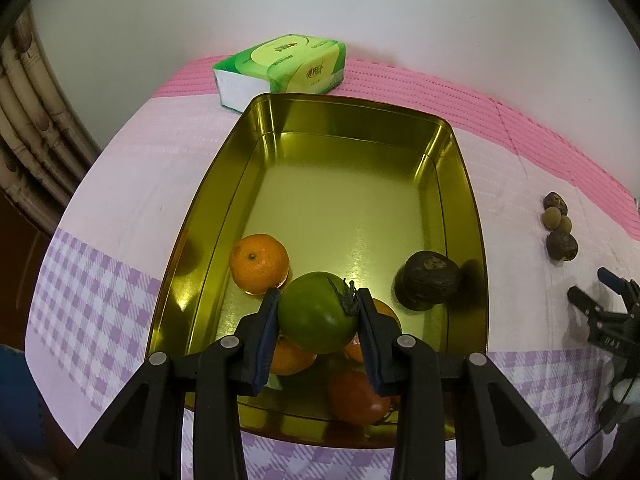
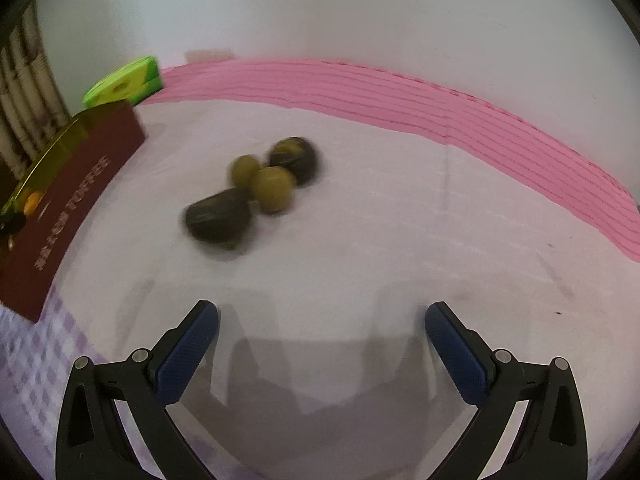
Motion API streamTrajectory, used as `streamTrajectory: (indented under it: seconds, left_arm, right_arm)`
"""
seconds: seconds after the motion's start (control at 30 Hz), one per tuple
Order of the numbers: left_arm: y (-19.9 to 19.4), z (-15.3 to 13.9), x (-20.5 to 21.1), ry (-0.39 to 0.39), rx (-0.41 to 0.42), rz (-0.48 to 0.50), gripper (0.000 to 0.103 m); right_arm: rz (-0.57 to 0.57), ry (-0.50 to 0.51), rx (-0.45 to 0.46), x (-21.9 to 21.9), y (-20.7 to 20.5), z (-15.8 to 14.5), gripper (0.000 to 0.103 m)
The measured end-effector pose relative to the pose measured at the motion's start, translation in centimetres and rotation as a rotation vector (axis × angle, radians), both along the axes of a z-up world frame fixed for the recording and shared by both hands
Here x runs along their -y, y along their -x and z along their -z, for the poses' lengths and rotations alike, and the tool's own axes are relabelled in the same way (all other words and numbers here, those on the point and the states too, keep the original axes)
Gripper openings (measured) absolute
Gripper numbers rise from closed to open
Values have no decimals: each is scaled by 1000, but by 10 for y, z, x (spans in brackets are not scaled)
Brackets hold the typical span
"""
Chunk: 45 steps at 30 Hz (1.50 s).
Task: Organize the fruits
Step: 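Carry the green tomato into the gold tin and open the left gripper, then grasp another dark brown fruit with the right gripper and lift it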
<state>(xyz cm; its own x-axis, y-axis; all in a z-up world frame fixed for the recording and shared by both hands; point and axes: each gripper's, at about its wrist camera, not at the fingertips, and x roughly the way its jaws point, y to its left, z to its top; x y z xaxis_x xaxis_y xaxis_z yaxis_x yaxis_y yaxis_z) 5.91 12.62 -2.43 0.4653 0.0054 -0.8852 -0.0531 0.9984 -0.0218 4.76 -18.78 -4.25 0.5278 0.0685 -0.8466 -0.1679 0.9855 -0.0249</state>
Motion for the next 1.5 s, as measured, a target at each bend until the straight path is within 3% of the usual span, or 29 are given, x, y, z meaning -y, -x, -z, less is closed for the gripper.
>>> streamTrajectory:
  seconds: [0.17, 0.33, 0.57, 0.97, 1.5]
  left_arm:
    - [1, 0, 1, 1, 4, 7, 34]
    - [1, -1, 1, 6, 9, 12, 34]
    - [2, 0, -2, 21, 18, 18, 34]
    - [3, -2, -1, 33, 22, 19, 37]
    - [12, -26, -13, 57, 92, -8, 52]
  right_arm:
    - [-27, 1, 6, -24, -6, -5, 85]
    - [-23, -1, 6, -35, -18, -8, 62]
    - [-24, -20, -4, -45, -29, -9, 43]
    - [-31, -17, 3, -53, -26, -16, 41]
    - [-149, -94, 84, -107, -6, -68, 41]
